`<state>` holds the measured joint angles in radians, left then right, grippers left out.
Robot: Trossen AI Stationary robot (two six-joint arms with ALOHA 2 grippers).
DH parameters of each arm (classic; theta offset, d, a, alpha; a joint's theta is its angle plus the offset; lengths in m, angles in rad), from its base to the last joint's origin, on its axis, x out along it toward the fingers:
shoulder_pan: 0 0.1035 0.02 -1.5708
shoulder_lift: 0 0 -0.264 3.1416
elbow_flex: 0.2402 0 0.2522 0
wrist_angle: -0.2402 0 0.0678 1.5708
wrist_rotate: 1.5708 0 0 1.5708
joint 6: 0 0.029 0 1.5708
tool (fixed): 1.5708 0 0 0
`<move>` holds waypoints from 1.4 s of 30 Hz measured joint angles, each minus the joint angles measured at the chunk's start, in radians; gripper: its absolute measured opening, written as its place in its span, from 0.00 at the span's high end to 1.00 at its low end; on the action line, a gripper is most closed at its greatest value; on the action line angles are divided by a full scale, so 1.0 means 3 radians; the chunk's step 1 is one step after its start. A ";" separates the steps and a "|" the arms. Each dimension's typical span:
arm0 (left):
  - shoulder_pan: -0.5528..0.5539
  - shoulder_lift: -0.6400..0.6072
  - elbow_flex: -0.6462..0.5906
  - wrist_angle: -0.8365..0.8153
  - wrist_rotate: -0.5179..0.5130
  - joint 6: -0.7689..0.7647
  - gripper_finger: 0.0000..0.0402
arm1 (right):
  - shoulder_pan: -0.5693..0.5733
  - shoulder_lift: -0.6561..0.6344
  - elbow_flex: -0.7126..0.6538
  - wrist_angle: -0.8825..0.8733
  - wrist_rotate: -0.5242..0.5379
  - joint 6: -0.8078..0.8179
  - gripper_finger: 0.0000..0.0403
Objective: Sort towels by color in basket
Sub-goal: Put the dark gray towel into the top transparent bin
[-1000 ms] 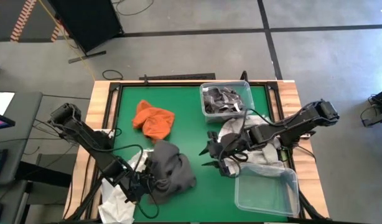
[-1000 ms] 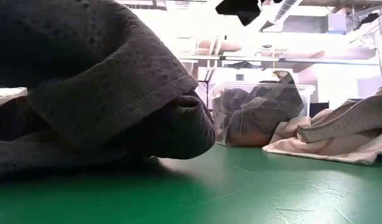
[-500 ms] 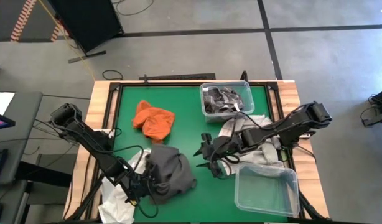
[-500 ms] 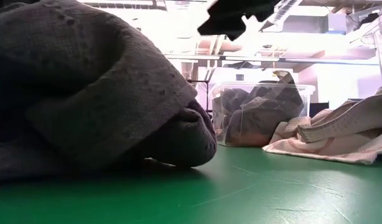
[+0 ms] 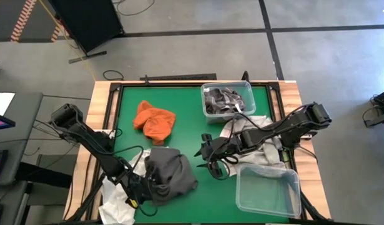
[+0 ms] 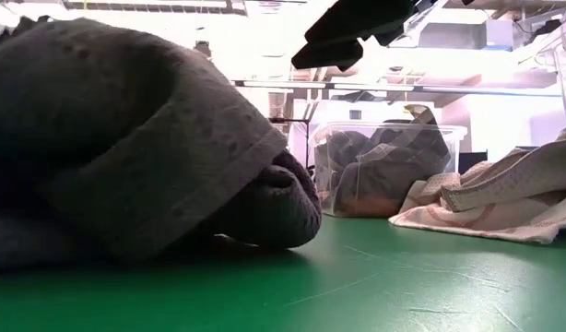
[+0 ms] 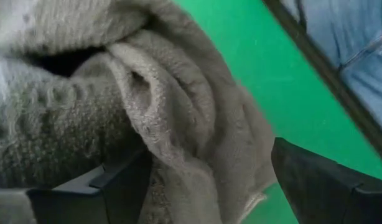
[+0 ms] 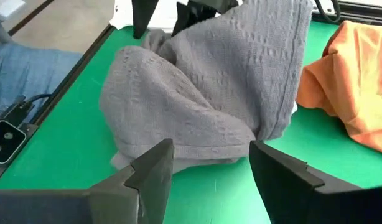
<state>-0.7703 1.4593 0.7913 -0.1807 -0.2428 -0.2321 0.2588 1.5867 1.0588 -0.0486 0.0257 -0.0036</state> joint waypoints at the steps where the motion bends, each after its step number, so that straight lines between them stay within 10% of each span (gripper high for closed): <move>1: 0.0001 0.0001 -0.0051 0.0050 0.0000 0.0001 0.21 | 0.0000 0.0000 0.0000 0.0000 0.0000 0.0001 0.40; 21: 0.0332 -0.0008 -0.0939 0.0845 -0.0104 0.0365 0.25 | -0.0109 0.0000 0.0000 0.0093 -0.0004 -0.0027 0.40; 42: 0.0791 0.0493 -0.0846 0.1208 0.0123 0.1145 0.94 | -0.0080 0.0057 0.0004 0.0118 -0.0015 0.0009 0.40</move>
<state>-0.5330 1.6073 0.5375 0.1818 -0.2060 0.1112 0.2347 1.6038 1.0598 -0.0133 0.0212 -0.0009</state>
